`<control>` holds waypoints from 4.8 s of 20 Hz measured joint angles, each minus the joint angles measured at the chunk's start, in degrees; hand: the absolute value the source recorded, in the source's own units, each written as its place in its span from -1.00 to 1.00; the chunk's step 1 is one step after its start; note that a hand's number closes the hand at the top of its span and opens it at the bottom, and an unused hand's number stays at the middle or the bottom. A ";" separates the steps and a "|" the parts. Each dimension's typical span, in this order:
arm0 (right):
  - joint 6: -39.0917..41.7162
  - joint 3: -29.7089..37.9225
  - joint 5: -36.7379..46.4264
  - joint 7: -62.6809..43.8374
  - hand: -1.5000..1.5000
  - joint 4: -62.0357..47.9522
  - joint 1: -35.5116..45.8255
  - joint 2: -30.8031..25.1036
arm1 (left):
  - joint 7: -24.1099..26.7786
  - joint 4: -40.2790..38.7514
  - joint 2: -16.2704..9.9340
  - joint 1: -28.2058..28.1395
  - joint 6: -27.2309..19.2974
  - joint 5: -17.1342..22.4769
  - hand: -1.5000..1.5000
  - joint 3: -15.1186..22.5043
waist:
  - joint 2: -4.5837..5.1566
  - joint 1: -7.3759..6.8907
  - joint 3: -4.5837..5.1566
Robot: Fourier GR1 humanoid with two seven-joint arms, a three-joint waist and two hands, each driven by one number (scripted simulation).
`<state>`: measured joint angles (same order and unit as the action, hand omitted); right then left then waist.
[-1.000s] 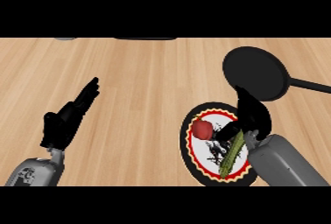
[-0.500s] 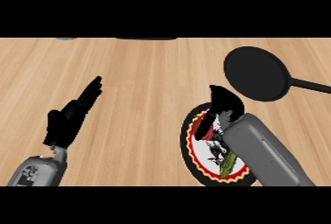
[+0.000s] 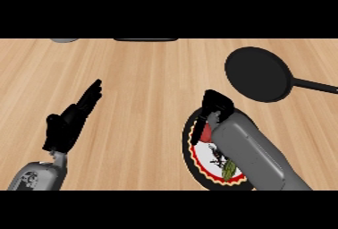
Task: Pick the bell pepper from the plate and place it in the pan
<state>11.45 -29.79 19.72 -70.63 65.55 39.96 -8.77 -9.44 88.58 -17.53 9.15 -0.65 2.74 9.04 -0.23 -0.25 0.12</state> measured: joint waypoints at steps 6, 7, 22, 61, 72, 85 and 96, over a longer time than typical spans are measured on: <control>0.53 -0.79 1.08 0.19 -1.00 -2.01 -0.74 0.14 | -0.90 1.46 -0.75 -0.52 0.61 0.17 0.00 -0.98 | -0.04 0.16 -0.04; 0.71 -0.41 1.09 0.46 -1.00 -2.76 -0.31 -0.09 | -0.67 1.45 -0.38 -0.78 0.47 -0.04 0.00 -0.77 | 0.01 0.13 -0.05; 0.64 -0.32 5.54 3.56 1.00 -6.62 -2.65 3.60 | -1.03 2.47 0.34 -1.28 2.03 -0.57 0.00 -1.98 | -0.21 0.17 0.15; -17.94 -6.80 44.24 17.20 1.00 35.36 -14.71 -1.34 | -3.14 3.96 3.12 -0.91 3.96 -3.19 0.00 -4.04 | 0.14 0.38 -0.13; -32.72 11.52 33.03 37.04 1.00 18.80 -13.40 -4.09 | -3.00 3.06 4.37 0.05 4.75 -4.13 0.00 -4.55 | 0.42 -0.18 -0.15; -45.74 28.96 24.57 64.11 1.00 -20.63 1.03 -8.13 | -2.18 1.47 5.10 0.99 6.27 -4.78 0.00 -5.54 | 0.78 -1.17 -0.18; -50.19 38.81 19.24 82.39 1.00 -44.91 11.24 -12.61 | -2.20 2.81 5.87 0.84 7.12 -5.60 0.00 -5.10 | 1.29 -2.39 -0.27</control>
<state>-38.74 9.02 38.95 11.75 20.64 51.20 -21.38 -11.63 91.40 -11.65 9.99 6.47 -2.87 3.94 1.07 -2.63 -0.15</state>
